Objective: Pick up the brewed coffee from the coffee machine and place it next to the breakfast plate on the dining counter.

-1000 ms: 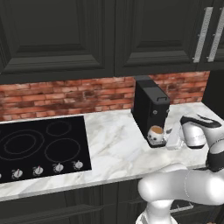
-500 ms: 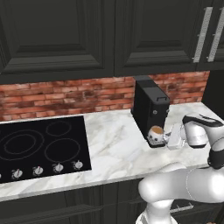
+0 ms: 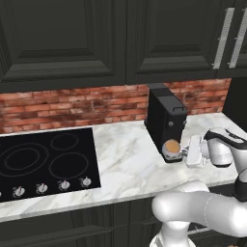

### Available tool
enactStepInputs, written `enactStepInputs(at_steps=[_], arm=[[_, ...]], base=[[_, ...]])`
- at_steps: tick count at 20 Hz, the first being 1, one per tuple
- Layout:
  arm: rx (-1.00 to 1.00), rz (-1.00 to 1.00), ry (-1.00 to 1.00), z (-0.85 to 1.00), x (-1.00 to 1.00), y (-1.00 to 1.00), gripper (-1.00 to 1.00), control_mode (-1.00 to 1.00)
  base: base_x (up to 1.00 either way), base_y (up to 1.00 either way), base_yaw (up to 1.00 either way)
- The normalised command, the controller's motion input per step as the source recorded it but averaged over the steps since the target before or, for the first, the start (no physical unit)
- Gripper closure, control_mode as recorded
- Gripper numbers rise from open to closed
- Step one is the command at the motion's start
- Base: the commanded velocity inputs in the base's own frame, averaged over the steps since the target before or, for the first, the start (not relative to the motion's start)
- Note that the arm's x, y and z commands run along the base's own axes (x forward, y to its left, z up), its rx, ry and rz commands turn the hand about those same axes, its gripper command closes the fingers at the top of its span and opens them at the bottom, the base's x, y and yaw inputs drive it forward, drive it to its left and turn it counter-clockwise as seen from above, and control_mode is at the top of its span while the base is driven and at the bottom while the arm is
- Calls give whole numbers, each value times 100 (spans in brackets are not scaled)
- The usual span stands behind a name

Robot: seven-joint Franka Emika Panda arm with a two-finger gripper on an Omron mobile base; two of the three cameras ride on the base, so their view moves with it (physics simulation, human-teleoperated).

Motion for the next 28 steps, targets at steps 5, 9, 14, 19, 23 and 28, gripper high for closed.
enactStepInputs(at_steps=[5,9,14,19,23,28], arm=[[-8,7,-4,57,-28,27,100,-100],[-8,8,0,71,-40,16,100,-100],[-8,11,0,56,-63,30,100,-100],[-2,16,3,33,-60,55,100,-100],[0,14,11,35,-51,46,100,-100],[8,4,17,50,-17,5,100,-100]], base=[[0,0,0],[0,0,0],[0,0,0],[0,0,0],[0,0,0],[0,0,0]])
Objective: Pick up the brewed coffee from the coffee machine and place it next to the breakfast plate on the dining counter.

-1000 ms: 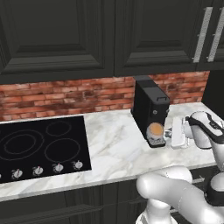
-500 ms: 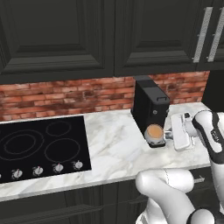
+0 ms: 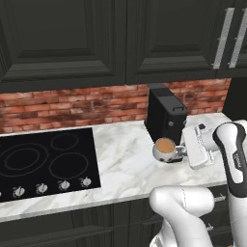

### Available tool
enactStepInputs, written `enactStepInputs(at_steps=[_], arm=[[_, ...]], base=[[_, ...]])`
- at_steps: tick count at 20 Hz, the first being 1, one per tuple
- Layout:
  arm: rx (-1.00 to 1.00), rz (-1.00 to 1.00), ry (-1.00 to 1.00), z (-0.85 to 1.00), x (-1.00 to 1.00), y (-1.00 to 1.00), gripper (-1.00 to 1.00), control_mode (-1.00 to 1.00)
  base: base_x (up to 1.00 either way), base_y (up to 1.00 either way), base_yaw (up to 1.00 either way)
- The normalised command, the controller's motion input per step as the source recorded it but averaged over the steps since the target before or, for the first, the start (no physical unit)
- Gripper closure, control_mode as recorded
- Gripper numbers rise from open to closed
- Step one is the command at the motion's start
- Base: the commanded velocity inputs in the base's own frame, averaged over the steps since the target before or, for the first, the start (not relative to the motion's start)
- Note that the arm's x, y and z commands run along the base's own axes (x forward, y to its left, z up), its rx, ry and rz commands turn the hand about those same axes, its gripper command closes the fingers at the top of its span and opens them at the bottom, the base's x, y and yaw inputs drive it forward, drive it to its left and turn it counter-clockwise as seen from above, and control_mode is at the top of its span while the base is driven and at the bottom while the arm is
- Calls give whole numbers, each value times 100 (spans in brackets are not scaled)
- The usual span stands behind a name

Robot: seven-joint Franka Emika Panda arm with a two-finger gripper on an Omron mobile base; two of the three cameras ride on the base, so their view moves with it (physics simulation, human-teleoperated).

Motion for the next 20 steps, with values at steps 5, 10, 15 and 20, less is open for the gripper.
enactStepInputs(at_steps=[5,10,15,20], arm=[[11,0,6,42,-15,-2,100,-100],[6,3,0,27,-24,-4,100,-100],[0,4,0,19,-12,-6,100,-100],[0,2,0,2,0,-1,100,-100]], base=[[0,0,0],[0,0,0],[0,0,0],[0,0,0]])
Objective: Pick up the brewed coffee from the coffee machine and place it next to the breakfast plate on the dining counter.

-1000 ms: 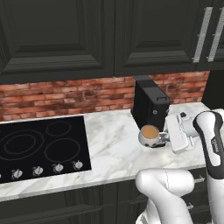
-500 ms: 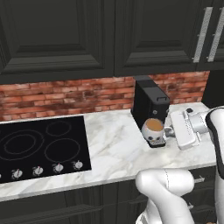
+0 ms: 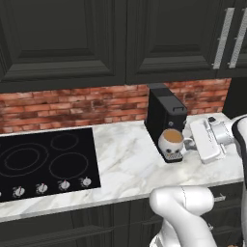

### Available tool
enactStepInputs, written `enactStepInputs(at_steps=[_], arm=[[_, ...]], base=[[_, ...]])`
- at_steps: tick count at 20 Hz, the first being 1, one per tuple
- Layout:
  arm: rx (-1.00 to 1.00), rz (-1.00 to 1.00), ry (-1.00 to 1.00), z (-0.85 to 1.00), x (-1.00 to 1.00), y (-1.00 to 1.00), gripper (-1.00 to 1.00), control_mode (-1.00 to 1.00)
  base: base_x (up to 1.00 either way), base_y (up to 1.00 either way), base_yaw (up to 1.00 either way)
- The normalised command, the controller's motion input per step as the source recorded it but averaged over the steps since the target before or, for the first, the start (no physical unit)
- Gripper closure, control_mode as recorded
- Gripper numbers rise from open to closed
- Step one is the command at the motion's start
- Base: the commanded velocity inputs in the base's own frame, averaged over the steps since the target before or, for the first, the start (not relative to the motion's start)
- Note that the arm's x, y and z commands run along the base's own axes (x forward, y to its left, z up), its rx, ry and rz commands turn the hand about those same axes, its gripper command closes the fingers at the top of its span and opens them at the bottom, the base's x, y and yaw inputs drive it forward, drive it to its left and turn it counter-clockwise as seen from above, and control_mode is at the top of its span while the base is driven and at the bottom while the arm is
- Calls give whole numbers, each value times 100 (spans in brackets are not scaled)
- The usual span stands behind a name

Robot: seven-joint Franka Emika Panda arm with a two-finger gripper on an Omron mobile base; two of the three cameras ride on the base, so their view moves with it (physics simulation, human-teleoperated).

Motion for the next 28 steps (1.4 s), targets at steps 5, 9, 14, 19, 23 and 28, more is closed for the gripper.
enactStepInputs(at_steps=[5,9,14,19,23,28], arm=[[0,0,0,0,1,0,100,100],[0,0,0,0,0,0,100,100],[0,0,0,0,0,0,100,100],[0,0,0,0,0,0,100,100],[0,0,0,0,0,0,100,100],[0,0,0,0,0,0,100,100]], base=[[-5,1,0],[-66,43,16],[-92,90,38],[-59,97,64],[-3,39,89],[0,-3,99]])
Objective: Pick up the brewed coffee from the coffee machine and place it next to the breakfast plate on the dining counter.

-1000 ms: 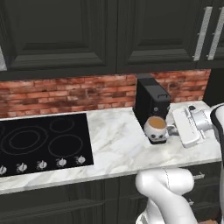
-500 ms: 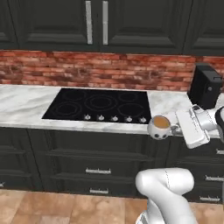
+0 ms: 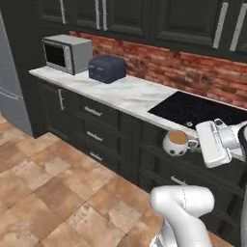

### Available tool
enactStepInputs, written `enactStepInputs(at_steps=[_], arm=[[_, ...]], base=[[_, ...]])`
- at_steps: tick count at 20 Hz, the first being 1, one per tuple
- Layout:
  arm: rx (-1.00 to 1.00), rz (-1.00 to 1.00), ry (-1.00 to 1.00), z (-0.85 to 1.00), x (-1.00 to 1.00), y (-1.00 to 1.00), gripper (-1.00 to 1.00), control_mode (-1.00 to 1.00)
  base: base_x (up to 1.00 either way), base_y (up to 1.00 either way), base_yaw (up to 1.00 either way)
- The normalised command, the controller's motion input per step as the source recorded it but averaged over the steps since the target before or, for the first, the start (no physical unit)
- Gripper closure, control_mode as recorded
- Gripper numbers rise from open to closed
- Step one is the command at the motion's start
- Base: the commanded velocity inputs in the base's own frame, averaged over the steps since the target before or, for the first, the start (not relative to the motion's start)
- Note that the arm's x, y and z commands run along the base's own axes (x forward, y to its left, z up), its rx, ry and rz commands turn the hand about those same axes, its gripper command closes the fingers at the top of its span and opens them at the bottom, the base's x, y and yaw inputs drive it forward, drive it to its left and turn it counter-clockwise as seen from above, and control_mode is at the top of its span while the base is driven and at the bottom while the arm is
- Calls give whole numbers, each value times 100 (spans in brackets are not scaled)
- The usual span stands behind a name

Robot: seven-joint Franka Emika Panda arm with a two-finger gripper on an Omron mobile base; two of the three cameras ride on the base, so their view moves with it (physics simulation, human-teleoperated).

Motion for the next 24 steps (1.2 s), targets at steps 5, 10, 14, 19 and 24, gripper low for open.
enactStepInputs(at_steps=[5,10,14,19,24], arm=[[0,0,0,0,0,0,100,100],[0,0,0,0,0,0,100,100],[0,0,0,0,0,0,100,100],[0,0,0,0,0,0,100,100],[0,0,0,0,0,0,100,100]], base=[[0,-7,100],[0,-5,99],[22,-5,91],[64,-10,78],[88,-17,70]])
